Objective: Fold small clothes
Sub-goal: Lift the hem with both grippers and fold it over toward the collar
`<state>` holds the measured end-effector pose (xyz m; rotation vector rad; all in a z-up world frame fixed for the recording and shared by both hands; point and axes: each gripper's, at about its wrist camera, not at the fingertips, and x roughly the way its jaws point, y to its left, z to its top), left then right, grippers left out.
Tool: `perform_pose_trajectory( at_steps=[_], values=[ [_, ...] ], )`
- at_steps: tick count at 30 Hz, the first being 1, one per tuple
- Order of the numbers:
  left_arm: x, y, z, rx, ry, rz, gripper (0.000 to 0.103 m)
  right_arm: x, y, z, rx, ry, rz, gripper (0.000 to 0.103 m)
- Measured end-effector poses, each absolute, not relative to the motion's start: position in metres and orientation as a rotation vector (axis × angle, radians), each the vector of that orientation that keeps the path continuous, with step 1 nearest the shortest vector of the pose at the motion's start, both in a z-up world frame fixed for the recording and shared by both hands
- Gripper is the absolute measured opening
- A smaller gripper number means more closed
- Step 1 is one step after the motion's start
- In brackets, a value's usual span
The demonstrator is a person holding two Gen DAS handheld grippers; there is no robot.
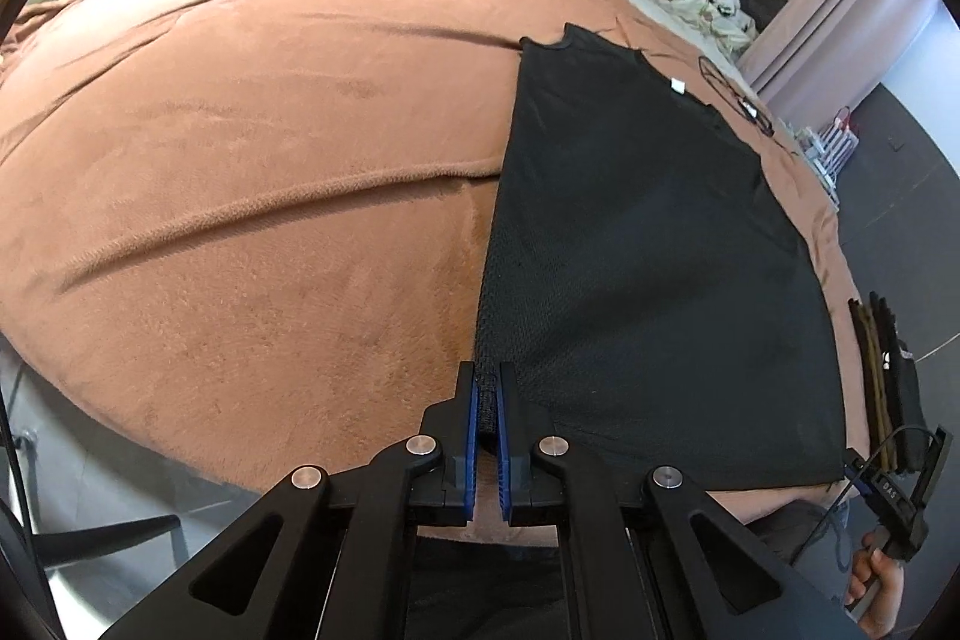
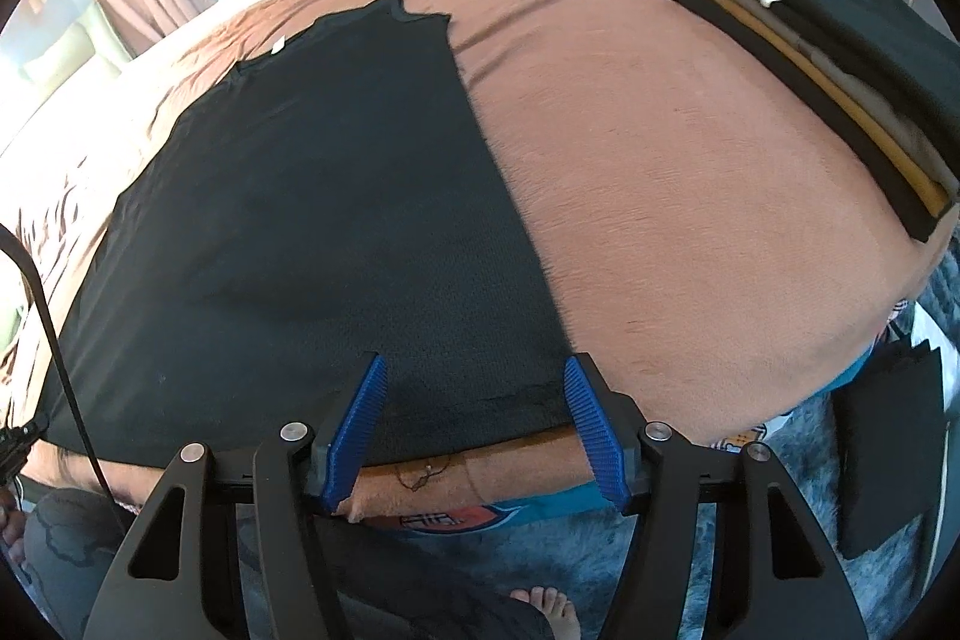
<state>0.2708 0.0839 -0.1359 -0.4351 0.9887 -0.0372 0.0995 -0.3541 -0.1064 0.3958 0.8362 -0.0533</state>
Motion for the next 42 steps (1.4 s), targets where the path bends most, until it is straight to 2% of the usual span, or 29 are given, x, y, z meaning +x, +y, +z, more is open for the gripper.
perform_pose_trajectory(
  at_steps=[6, 8, 9, 11, 15, 17, 28, 42],
  values=[
    [0.271, 0.089, -0.14, -0.458, 0.986, -0.036, 0.005, 0.096, -0.367, -0.115, 0.429, 0.859, -0.07, 0.06],
    [0.27, 0.091, -0.143, -0.469, 0.99, -0.034, 0.005, 0.099, -0.366, -0.12, 0.446, 0.863, -0.055, 0.057],
    [0.27, 0.092, -0.143, -0.473, 0.99, -0.033, 0.005, 0.101, -0.366, -0.123, 0.453, 0.868, -0.056, 0.049],
    [0.269, 0.092, -0.143, -0.477, 0.986, -0.031, 0.005, 0.104, -0.363, -0.123, 0.45, 0.855, -0.069, 0.043],
    [0.268, 0.094, -0.141, -0.478, 0.98, -0.03, 0.005, 0.107, -0.361, -0.119, 0.441, 0.856, -0.057, 0.008],
    [0.267, 0.094, -0.138, -0.477, 0.972, -0.031, 0.005, 0.103, -0.36, -0.114, 0.423, 0.839, -0.058, 0.003],
    [0.254, 0.097, -0.111, -0.475, 0.908, -0.037, 0.005, 0.055, -0.339, -0.069, 0.289, 0.718, -0.086, 0.001],
    [0.21, 0.112, -0.065, -0.514, 0.8, -0.061, 0.004, -0.008, -0.351, -0.035, 0.303, 0.619, -0.032, 0.001]
  ],
)
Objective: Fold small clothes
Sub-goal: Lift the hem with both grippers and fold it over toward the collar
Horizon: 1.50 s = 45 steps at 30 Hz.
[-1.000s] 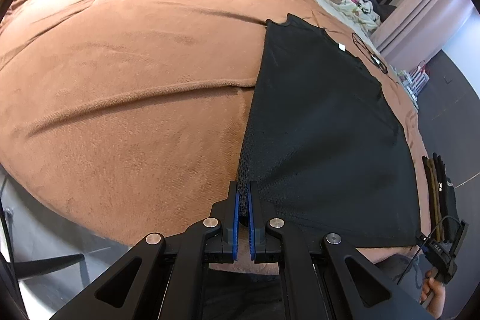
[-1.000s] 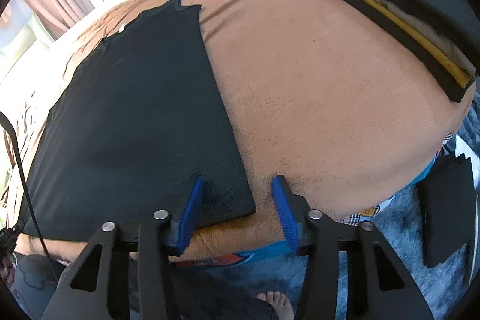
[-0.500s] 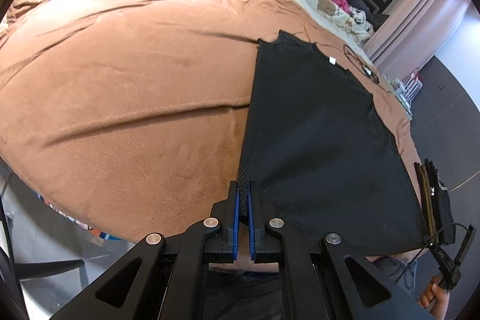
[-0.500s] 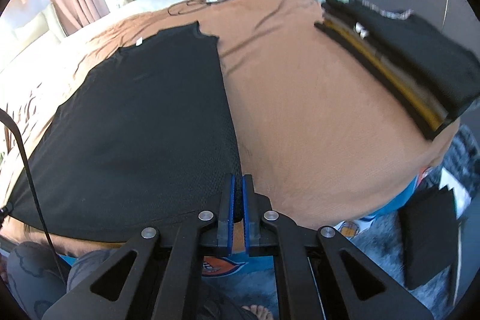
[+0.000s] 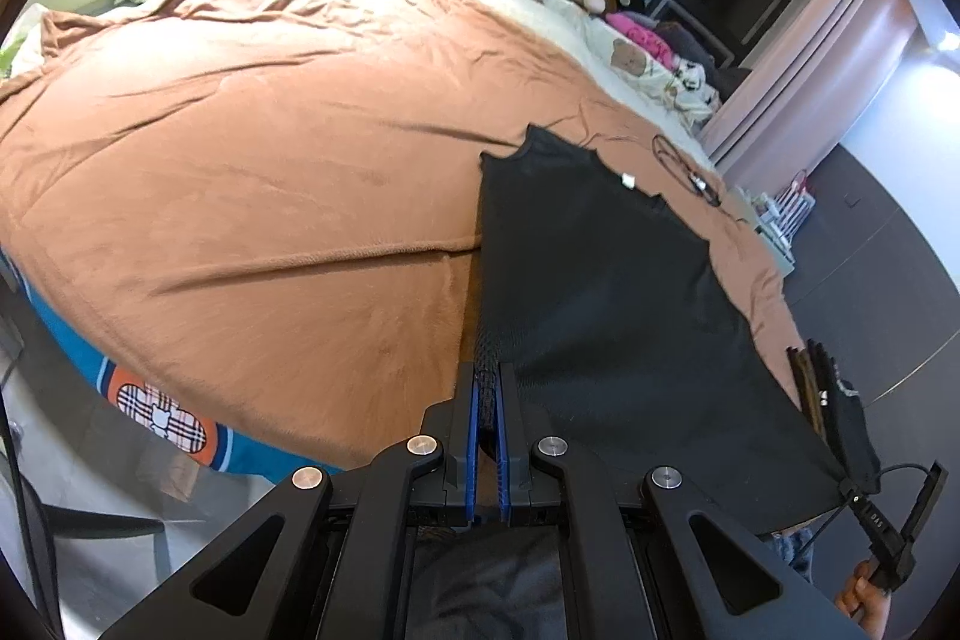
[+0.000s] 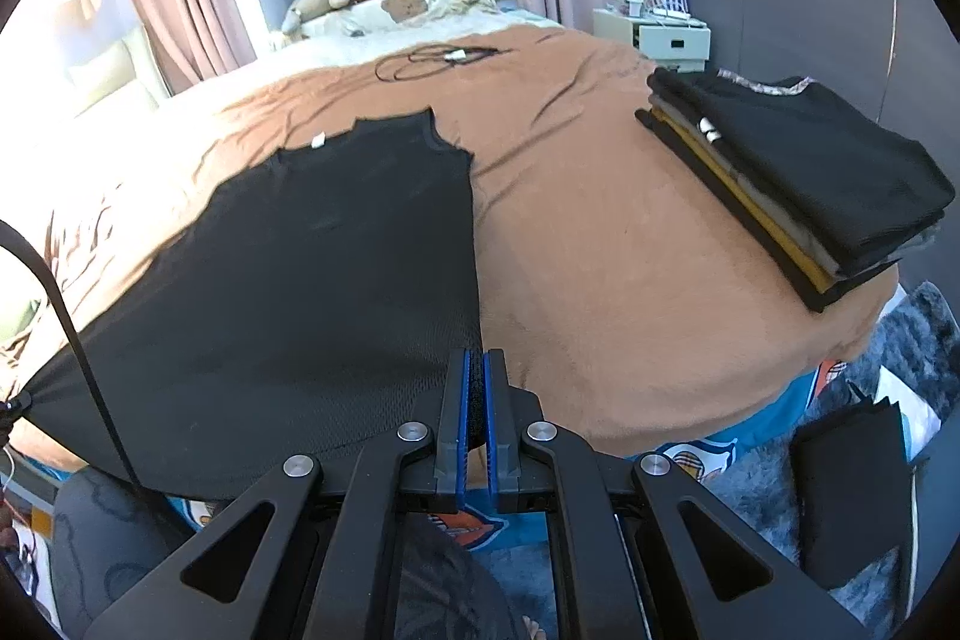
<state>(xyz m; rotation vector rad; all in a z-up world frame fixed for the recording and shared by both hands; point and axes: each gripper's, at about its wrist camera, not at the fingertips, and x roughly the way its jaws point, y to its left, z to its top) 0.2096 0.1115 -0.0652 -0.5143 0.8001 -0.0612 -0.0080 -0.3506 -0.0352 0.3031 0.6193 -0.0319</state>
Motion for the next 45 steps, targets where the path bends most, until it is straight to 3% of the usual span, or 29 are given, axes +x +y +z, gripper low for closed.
perform_pose_trajectory(
  at_steps=[27, 45],
  values=[
    [0.071, 0.133, 0.021, -0.567, 0.512, -0.114, 0.004, -0.132, -0.397, 0.002, 0.32, 0.394, 0.058, 0.001],
    [0.153, 0.119, 0.022, -0.505, 0.58, -0.097, 0.004, -0.037, -0.399, -0.003, 0.334, 0.439, 0.057, 0.001]
  ],
)
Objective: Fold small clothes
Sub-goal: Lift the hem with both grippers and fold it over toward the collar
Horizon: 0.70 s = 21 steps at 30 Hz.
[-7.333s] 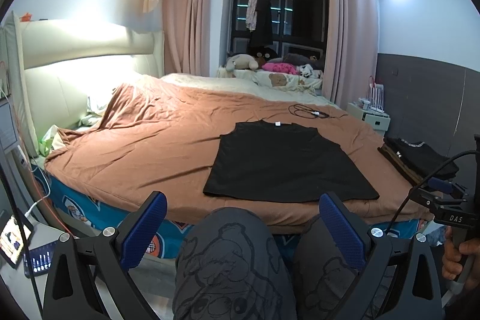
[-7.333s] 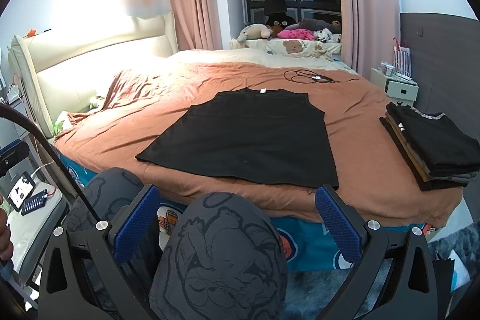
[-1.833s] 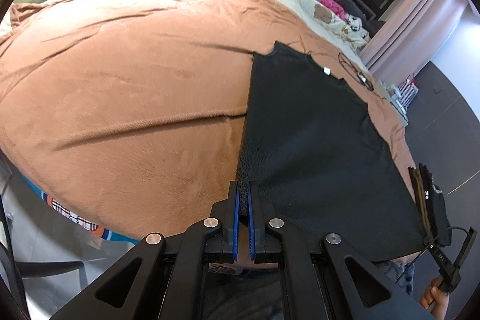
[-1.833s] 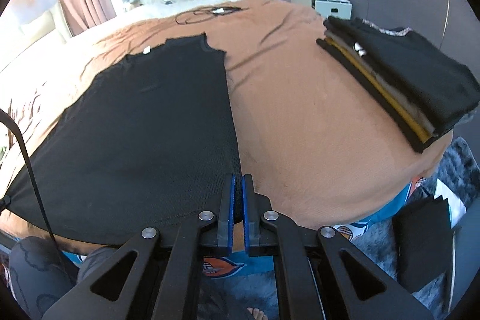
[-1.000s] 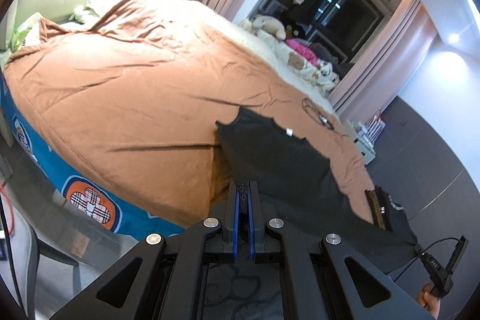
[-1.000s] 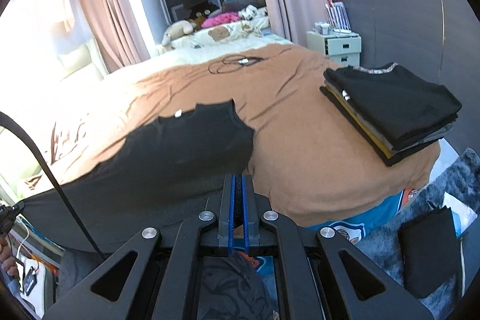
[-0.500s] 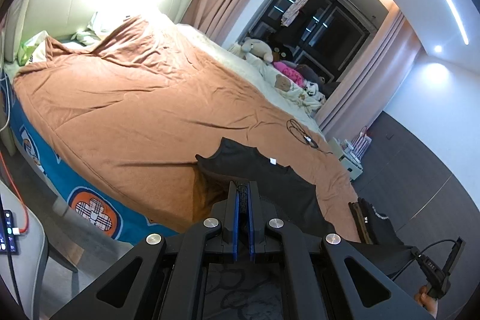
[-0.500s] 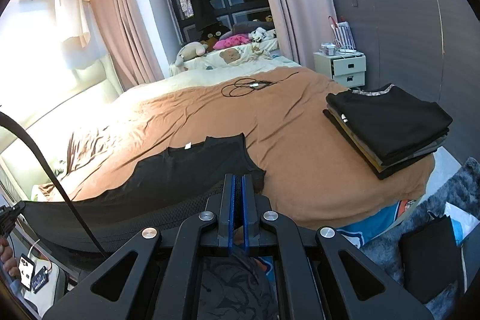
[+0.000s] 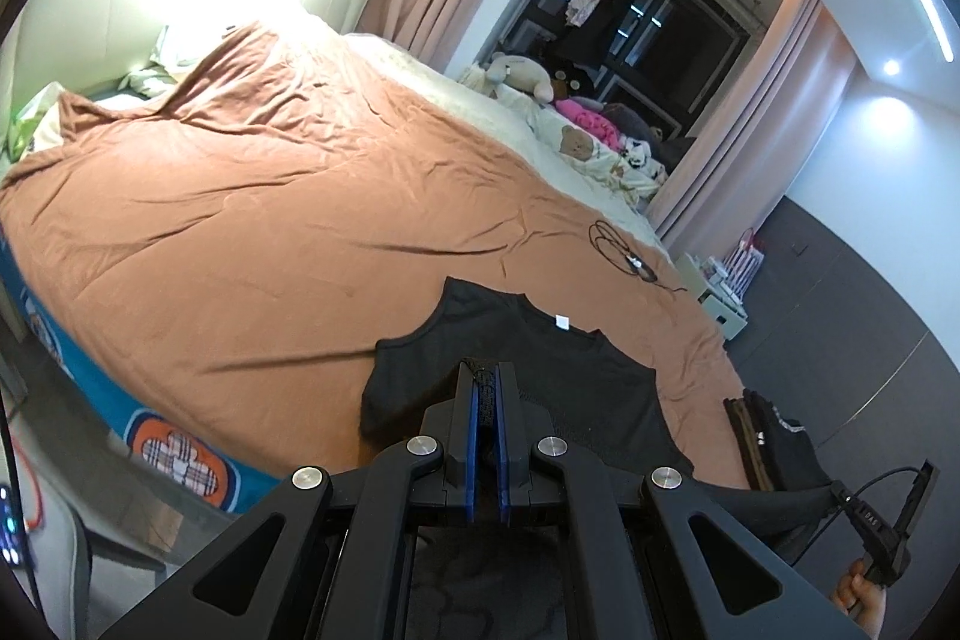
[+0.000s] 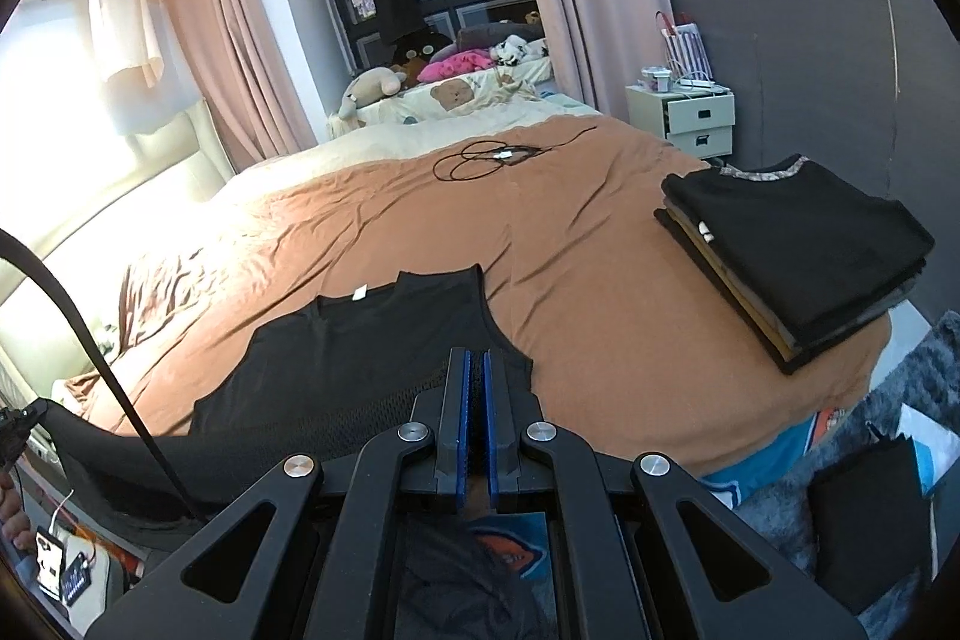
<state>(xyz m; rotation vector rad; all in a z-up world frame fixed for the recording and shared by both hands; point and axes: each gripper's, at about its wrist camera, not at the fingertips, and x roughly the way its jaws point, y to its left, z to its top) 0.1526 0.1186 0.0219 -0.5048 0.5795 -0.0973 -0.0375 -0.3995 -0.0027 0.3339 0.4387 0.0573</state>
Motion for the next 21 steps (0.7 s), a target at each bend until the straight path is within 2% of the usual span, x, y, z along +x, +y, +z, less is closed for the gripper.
perform_pose_trajectory(
  at_steps=[21],
  values=[
    [0.317, 0.109, -0.029, -0.435, 0.768, -0.057, 0.004, 0.138, -0.391, -0.009, 0.307, 0.611, 0.058, 0.001]
  ],
)
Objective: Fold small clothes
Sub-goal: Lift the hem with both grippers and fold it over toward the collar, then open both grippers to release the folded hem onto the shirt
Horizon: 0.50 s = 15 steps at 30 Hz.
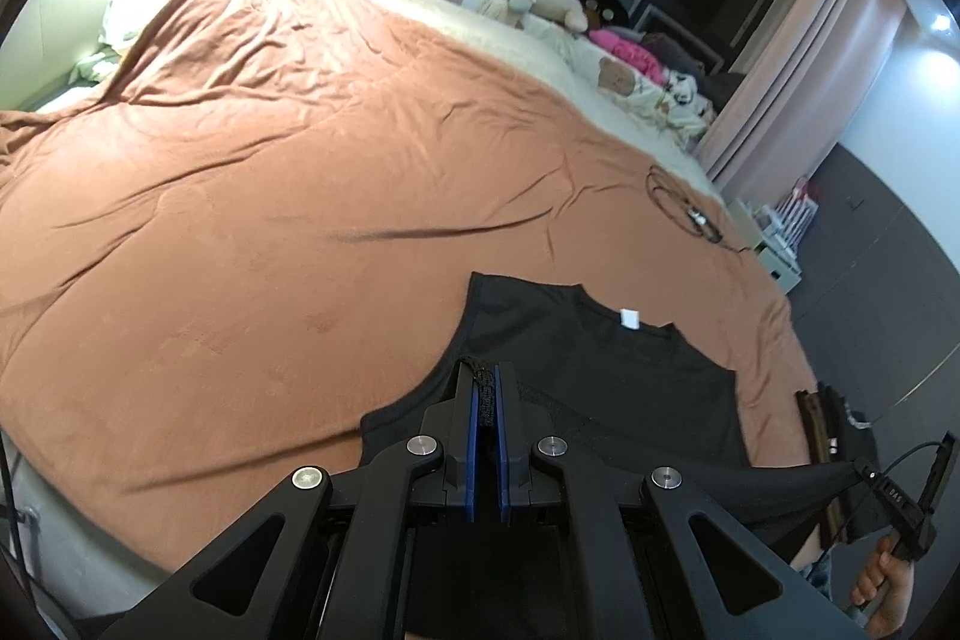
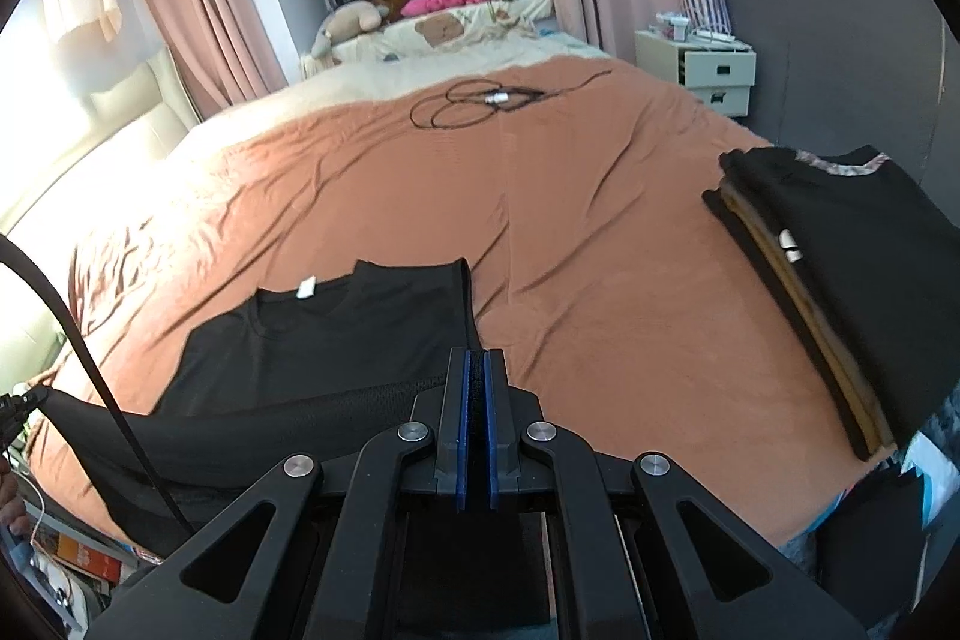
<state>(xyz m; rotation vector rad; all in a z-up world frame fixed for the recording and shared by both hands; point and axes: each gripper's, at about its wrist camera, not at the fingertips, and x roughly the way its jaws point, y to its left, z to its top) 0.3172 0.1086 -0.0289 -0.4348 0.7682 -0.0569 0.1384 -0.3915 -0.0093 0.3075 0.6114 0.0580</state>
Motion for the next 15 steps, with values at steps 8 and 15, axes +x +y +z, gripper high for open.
perform_pose_trajectory(
  at_steps=[8, 15],
  values=[
    [0.369, 0.114, -0.061, -0.417, 0.848, -0.02, 0.004, 0.2, -0.388, -0.016, 0.29, 0.687, 0.062, 0.001],
    [0.409, 0.117, -0.089, -0.397, 0.908, 0.0, 0.004, 0.243, -0.384, -0.03, 0.263, 0.73, 0.051, 0.001]
  ],
)
